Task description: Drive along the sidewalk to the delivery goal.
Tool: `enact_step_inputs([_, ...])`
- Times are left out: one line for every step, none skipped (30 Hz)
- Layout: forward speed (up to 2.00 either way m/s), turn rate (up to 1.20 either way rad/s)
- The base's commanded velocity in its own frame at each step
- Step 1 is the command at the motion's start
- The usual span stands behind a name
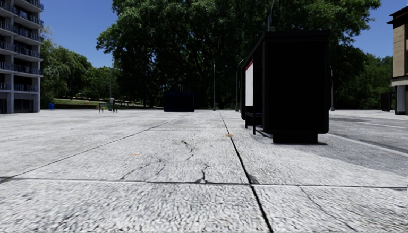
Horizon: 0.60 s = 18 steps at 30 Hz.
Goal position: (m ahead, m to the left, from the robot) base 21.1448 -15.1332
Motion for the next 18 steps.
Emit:
enact_step_inputs([2.00,-0.16])
enact_step_inputs([2.00,-0.16])
enact_step_inputs([2.00,-0.16])
enact_step_inputs([2.00,-0.16])
enact_step_inputs([2.00,-0.16])
enact_step_inputs([2.00,-0.16])
enact_step_inputs([2.00,-0.16])
enact_step_inputs([2.00,-0.16])
enact_step_inputs([2.00,-0.16])
enact_step_inputs([2.00,-0.16])
enact_step_inputs([2.00,-0.16])
enact_step_inputs([2.00,-0.16])
enact_step_inputs([2.00,-0.16])
enact_step_inputs([2.00,-0.16])
enact_step_inputs([2.00,-0.16])
enact_step_inputs([2.00,-0.16])
enact_step_inputs([2.00,-0.16])
enact_step_inputs([2.00,-0.16])
